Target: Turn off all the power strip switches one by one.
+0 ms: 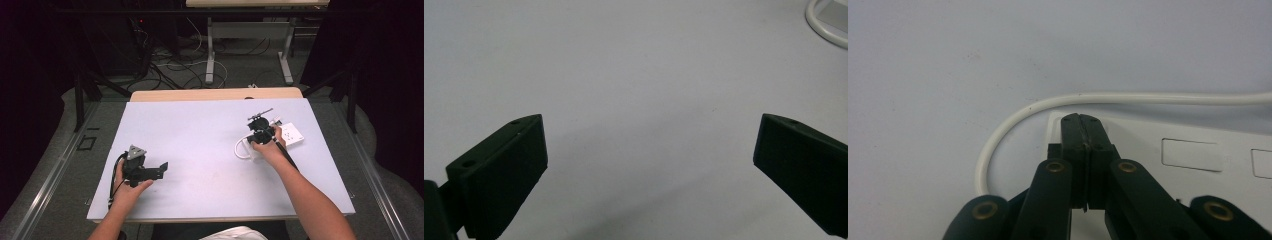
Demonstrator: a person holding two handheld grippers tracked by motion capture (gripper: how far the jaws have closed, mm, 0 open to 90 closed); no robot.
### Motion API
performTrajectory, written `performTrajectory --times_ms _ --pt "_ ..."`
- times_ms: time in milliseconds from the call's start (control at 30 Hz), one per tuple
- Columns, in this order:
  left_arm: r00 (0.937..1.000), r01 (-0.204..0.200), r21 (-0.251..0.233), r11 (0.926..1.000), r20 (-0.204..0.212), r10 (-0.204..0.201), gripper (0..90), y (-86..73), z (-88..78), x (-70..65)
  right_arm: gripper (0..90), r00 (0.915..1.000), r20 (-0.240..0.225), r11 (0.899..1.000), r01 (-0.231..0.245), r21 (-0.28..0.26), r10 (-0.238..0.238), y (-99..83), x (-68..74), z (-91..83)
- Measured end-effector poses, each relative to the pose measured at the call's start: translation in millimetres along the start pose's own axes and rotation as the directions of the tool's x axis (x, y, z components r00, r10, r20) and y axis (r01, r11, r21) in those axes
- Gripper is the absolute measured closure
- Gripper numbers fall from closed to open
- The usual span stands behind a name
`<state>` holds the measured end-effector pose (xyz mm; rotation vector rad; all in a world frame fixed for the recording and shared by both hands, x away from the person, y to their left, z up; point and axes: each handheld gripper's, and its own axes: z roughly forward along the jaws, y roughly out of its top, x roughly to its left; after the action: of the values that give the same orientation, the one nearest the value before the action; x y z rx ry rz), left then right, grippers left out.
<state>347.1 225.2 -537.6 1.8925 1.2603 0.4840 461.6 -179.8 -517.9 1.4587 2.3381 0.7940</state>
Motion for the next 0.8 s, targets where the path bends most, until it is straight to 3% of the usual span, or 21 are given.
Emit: performTrajectory --times_ms 267,767,800 --pt "1.0 -0.005 0.006 1.0 0.001 0.005 0.7 0.2 0.8 0.6 90.0 0.9997 0.013 1.0 -0.021 0.01 0.021 5.5 -12.4 -2.3" --pt "1.0 0.004 0.007 1.0 0.002 -0.004 0.7 -0.2 0.9 0.4 90.0 0.9933 0.104 0.999 -0.052 0.014 0.05 13.3 -32.0 -3.1" --pt "1.0 0.004 0.007 1.0 0.002 -0.004 0.7 -0.2 0.9 0.4 90.0 0.9924 0.103 0.998 -0.068 0.009 0.067 13.5 -32.4 -2.5"
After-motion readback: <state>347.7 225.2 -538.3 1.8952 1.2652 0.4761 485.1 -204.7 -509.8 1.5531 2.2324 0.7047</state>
